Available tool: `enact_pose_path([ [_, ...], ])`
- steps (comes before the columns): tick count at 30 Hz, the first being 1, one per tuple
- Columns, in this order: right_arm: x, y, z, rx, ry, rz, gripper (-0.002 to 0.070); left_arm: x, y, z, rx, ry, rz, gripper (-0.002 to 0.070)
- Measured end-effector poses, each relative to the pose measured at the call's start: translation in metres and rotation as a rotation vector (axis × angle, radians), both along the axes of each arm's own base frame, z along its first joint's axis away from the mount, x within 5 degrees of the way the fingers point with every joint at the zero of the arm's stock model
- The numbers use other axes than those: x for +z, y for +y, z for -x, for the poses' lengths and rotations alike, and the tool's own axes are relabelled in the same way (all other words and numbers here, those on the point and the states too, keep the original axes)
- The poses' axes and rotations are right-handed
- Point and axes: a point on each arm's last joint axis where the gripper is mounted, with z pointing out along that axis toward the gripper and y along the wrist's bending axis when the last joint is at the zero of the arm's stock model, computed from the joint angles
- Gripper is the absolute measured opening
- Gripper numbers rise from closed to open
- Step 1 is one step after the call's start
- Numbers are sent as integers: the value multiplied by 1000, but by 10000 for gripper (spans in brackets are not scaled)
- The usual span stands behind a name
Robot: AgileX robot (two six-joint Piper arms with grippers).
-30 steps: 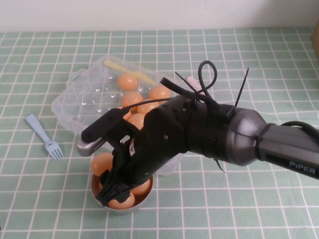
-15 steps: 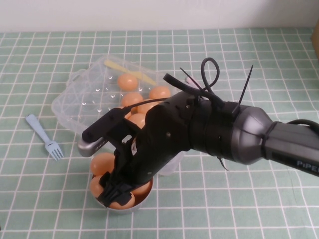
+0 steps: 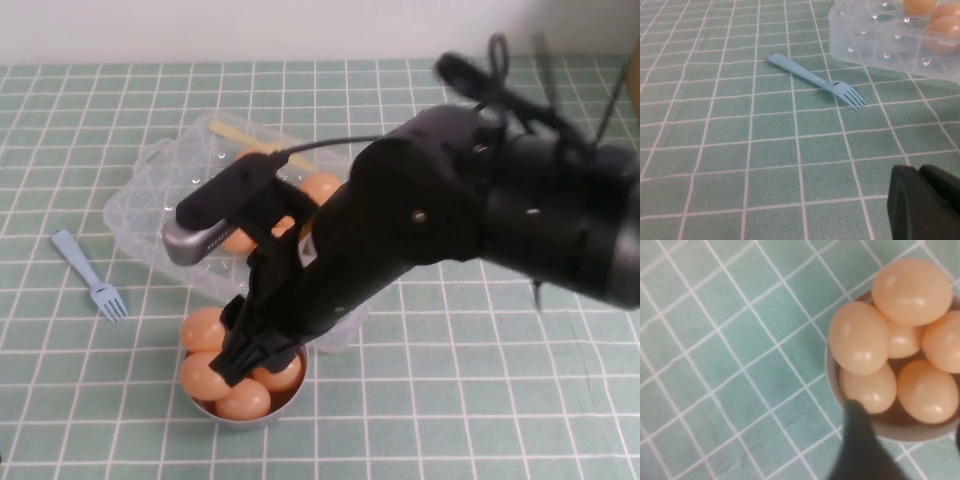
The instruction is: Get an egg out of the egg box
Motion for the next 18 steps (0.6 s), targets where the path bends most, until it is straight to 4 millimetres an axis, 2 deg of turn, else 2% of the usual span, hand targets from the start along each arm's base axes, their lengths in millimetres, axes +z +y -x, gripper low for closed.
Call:
enact_pose_path([
  [3, 21, -13, 10, 2, -26, -35, 220, 0, 0, 0, 0, 0, 0, -3],
  [6, 32, -27, 20, 2, -42, -55, 66, 0, 0, 0, 0, 0, 0, -3],
  [8, 35, -36, 26, 1, -48, -62, 22, 0, 0, 0, 0, 0, 0, -3],
  [13, 36, -62, 44, 2, -53, -51, -10, 0, 0, 0, 0, 0, 0, -3],
  [18, 39, -98, 66, 12, -86, -5, -15, 0, 0, 0, 0, 0, 0, -3],
])
